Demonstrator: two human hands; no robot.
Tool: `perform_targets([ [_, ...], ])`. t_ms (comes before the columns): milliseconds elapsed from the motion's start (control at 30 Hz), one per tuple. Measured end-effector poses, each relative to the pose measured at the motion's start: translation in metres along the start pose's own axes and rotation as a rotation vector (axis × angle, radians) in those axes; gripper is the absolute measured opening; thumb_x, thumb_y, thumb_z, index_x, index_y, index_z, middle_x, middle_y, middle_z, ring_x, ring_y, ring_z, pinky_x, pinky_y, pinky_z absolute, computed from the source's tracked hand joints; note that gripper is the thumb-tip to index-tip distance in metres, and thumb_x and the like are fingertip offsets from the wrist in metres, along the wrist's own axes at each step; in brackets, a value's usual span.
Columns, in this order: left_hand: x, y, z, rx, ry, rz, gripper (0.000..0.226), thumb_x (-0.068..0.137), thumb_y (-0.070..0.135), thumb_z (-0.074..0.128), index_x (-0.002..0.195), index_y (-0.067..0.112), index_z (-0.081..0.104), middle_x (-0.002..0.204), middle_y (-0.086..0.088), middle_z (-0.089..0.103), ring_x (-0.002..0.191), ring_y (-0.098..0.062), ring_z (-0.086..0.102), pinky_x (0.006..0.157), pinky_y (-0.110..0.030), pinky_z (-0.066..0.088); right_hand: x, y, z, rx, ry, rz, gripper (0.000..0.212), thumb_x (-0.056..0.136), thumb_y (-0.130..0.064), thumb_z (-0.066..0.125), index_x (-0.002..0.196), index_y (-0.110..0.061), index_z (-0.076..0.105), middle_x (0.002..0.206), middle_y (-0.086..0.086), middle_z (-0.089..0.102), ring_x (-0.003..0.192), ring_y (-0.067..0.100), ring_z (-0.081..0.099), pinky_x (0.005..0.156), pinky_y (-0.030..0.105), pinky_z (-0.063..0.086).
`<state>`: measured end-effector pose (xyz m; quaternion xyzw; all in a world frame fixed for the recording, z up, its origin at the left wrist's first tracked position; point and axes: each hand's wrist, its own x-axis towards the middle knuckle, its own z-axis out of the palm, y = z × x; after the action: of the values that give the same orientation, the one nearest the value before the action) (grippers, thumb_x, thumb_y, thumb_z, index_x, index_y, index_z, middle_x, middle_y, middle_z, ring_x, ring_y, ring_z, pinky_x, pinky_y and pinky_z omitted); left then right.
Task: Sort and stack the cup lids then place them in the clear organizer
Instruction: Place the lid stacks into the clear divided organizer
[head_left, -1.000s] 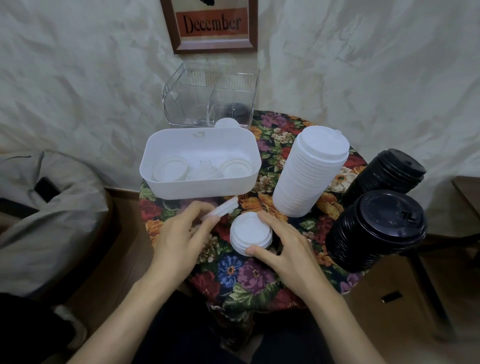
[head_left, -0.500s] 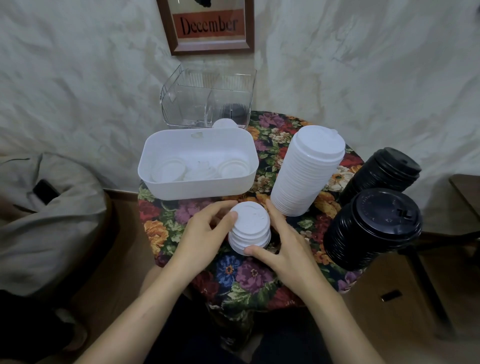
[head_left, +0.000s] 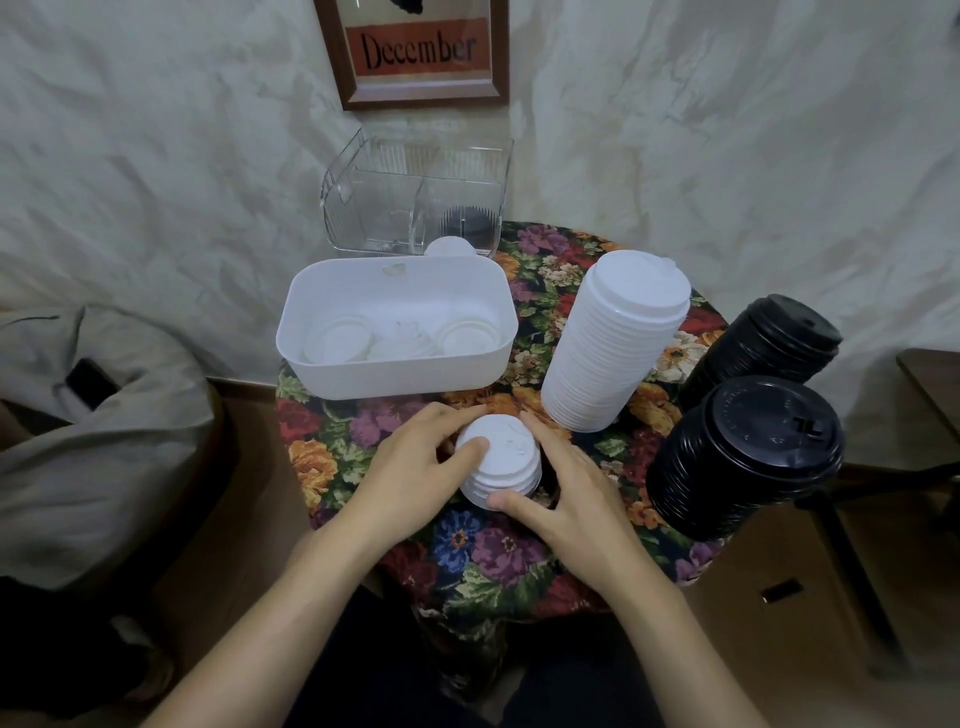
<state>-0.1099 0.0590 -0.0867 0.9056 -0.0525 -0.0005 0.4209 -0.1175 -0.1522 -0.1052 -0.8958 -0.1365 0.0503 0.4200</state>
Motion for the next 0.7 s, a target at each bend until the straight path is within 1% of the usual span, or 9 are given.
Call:
perform_targets([
  [67, 0.000, 0.001, 0.000, 0.030, -0.016, 0.013, 0.044, 0.102, 0.045, 0.059, 0.145, 0.037, 0.058, 0.115, 0.023, 0.056, 0.107, 0.003, 0.056, 0.088, -0.024, 0.044, 0.000, 0.000, 0.000, 0.013, 0.018, 0.010, 0.081, 0.086, -0.070, 0.068, 0.155, -0.044, 0.036, 0.154, -0.027, 0.042, 0.140, -0.005, 0.037, 0.116, 0.032, 0.036],
  [167, -0.002, -0.001, 0.000, 0.035, -0.024, 0.035, 0.047, 0.101, 0.049, 0.059, 0.146, 0.037, 0.058, 0.131, 0.028, 0.055, 0.118, 0.007, 0.053, 0.101, -0.026, 0.044, 0.000, 0.000, 0.001, 0.012, 0.034, 0.012, 0.072, 0.089, -0.064, 0.069, 0.153, -0.044, 0.040, 0.149, -0.027, 0.046, 0.135, -0.007, 0.042, 0.113, 0.030, 0.040],
  [267, -0.006, -0.006, -0.001, 0.007, -0.038, 0.076, 0.049, 0.100, 0.054, 0.057, 0.147, 0.041, 0.055, 0.143, 0.030, 0.053, 0.131, 0.010, 0.048, 0.111, -0.026, 0.040, 0.000, 0.001, 0.002, 0.020, 0.026, 0.016, 0.079, 0.086, -0.071, 0.066, 0.156, -0.048, 0.035, 0.155, -0.026, 0.044, 0.141, -0.004, 0.039, 0.114, 0.031, 0.038],
  [367, -0.009, -0.009, -0.003, 0.043, -0.083, 0.099, 0.056, 0.099, 0.060, 0.053, 0.152, 0.043, 0.047, 0.152, 0.030, 0.047, 0.139, 0.008, 0.041, 0.115, -0.025, 0.033, -0.001, 0.001, 0.001, 0.020, 0.014, 0.008, 0.085, 0.085, -0.073, 0.066, 0.159, -0.048, 0.031, 0.154, -0.031, 0.037, 0.143, -0.007, 0.033, 0.114, 0.029, 0.033],
  [467, -0.010, -0.012, -0.004, 0.110, -0.095, 0.118, 0.063, 0.098, 0.068, 0.046, 0.155, 0.042, 0.042, 0.151, 0.030, 0.045, 0.134, 0.001, 0.042, 0.112, -0.028, 0.035, 0.000, 0.000, 0.001, -0.002, 0.017, 0.002, 0.081, 0.087, -0.064, 0.071, 0.158, -0.045, 0.035, 0.147, -0.035, 0.037, 0.136, -0.013, 0.032, 0.109, 0.020, 0.030],
  [533, -0.010, -0.013, -0.004, 0.154, -0.098, 0.139, 0.064, 0.099, 0.067, 0.046, 0.156, 0.040, 0.041, 0.144, 0.036, 0.043, 0.129, 0.000, 0.041, 0.110, -0.030, 0.036, 0.000, -0.001, 0.001, -0.014, 0.023, -0.001, 0.080, 0.088, -0.060, 0.074, 0.157, -0.045, 0.036, 0.145, -0.035, 0.037, 0.133, -0.015, 0.031, 0.106, 0.016, 0.028],
  [600, -0.011, -0.013, -0.004, 0.185, -0.106, 0.144, 0.063, 0.100, 0.064, 0.046, 0.157, 0.040, 0.038, 0.134, 0.047, 0.035, 0.130, 0.001, 0.038, 0.109, -0.030, 0.033, 0.001, -0.001, 0.001, -0.024, 0.014, -0.003, 0.082, 0.086, -0.061, 0.074, 0.157, -0.044, 0.036, 0.145, -0.035, 0.037, 0.135, -0.013, 0.032, 0.108, 0.018, 0.029],
  [633, -0.011, -0.013, -0.004, 0.199, -0.112, 0.142, 0.065, 0.098, 0.064, 0.043, 0.158, 0.041, 0.036, 0.131, 0.049, 0.032, 0.131, 0.002, 0.036, 0.109, -0.029, 0.031, 0.001, -0.001, 0.001, -0.030, 0.009, -0.003, 0.084, 0.085, -0.062, 0.074, 0.157, -0.044, 0.036, 0.146, -0.035, 0.037, 0.136, -0.012, 0.032, 0.109, 0.019, 0.029],
  [700, -0.011, -0.013, -0.004, 0.221, -0.118, 0.154, 0.068, 0.097, 0.066, 0.039, 0.159, 0.041, 0.033, 0.135, 0.044, 0.034, 0.133, 0.003, 0.034, 0.111, -0.030, 0.029, 0.001, -0.001, 0.001, -0.045, 0.002, -0.004, 0.086, 0.085, -0.064, 0.073, 0.158, -0.043, 0.034, 0.148, -0.035, 0.035, 0.137, -0.011, 0.030, 0.109, 0.019, 0.027],
])
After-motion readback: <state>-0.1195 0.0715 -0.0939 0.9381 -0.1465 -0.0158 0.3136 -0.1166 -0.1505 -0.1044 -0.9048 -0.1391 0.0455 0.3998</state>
